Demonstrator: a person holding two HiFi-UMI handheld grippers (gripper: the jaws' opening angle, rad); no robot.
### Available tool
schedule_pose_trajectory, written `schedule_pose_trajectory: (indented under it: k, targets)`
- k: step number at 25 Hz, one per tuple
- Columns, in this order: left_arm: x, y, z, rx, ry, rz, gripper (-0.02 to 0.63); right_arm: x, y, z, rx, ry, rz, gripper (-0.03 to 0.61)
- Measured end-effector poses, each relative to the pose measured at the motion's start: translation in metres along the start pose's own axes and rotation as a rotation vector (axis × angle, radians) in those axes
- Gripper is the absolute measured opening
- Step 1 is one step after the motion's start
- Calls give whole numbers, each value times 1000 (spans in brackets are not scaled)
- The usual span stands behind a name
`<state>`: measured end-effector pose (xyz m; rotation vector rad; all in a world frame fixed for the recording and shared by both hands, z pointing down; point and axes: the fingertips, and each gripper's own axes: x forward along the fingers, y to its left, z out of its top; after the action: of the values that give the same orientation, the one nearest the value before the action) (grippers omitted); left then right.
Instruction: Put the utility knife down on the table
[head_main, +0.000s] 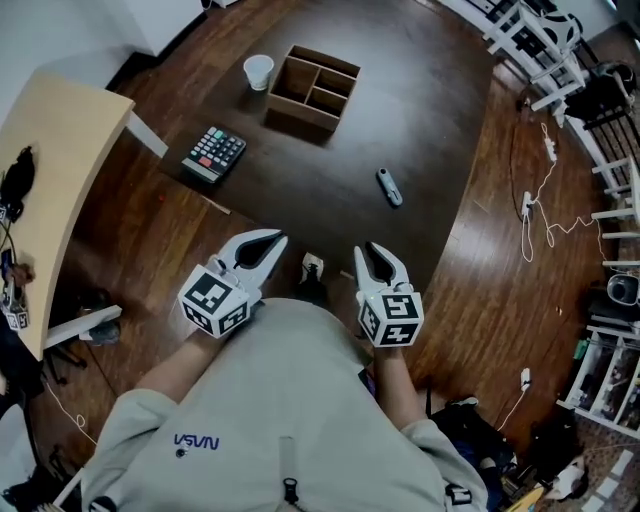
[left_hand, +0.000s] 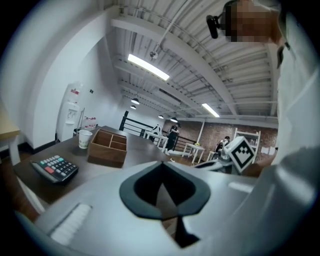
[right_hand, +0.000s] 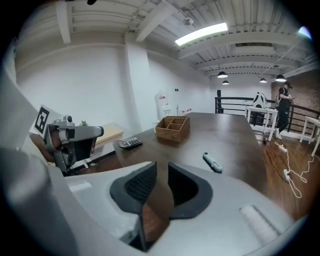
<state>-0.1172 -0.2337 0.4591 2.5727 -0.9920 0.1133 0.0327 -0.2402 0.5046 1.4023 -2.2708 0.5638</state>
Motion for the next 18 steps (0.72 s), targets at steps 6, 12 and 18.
schedule_pose_trajectory:
  k: [6,12,18]
  targets:
    - [-61,-23,-48,-98,9,5,3,-46,57,-33,-26,33,-17,67]
    - [-97,-54,-53,-107,-33,26,3,-89,75,-49,-33,13,-14,67]
    - [-95,-105,-45,-92,-94,36,3,-137,73,-53,-61,-54,37,67]
